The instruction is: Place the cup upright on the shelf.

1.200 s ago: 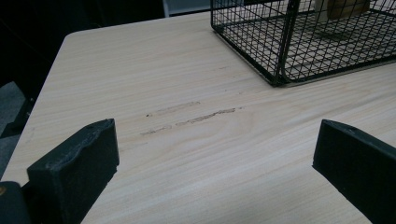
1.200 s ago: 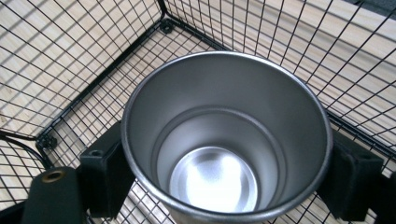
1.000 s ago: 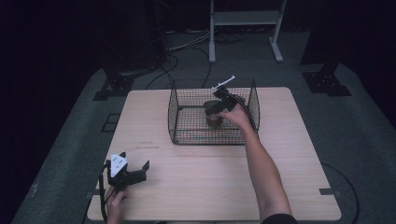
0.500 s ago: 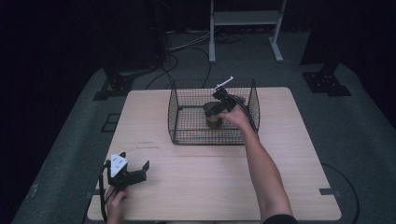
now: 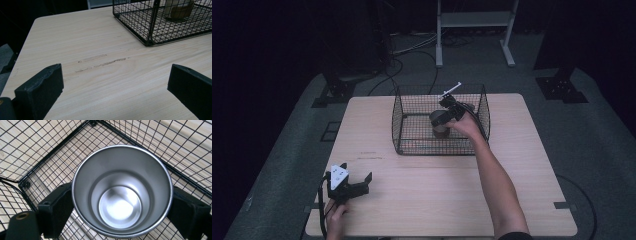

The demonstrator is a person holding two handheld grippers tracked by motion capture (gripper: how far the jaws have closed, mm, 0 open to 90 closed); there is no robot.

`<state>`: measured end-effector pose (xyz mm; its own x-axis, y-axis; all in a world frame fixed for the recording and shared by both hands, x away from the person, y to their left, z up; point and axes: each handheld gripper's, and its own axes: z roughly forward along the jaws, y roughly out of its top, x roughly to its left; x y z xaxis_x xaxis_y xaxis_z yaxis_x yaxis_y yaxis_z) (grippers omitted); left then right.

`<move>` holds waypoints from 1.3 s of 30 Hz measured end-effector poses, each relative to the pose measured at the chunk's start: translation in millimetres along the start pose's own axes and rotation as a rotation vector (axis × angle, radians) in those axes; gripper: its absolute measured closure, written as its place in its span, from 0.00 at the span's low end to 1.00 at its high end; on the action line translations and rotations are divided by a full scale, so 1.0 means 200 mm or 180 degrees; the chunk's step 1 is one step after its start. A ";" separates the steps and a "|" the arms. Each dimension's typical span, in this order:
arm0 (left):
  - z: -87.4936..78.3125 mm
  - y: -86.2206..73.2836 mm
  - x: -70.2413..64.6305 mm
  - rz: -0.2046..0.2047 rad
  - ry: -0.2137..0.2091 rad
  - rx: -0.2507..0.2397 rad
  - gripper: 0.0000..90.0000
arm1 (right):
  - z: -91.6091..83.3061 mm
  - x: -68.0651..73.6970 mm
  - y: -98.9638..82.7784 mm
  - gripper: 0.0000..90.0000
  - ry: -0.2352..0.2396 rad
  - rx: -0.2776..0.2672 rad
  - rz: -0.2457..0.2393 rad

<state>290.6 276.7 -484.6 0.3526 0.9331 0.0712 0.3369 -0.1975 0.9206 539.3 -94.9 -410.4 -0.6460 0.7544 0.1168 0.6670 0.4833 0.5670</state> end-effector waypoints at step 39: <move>0.00 0.00 0.00 0.0023 0.0000 0.0035 0.00 | -0.38 0.03 -0.02 0.15 0.0137 -0.0630 -0.0082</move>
<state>290.9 276.1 -484.5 0.3550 0.9316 0.0778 0.3439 -0.2075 0.9158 504.9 -125.6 -350.3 -0.6799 0.7212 0.1326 0.5668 0.4022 0.7190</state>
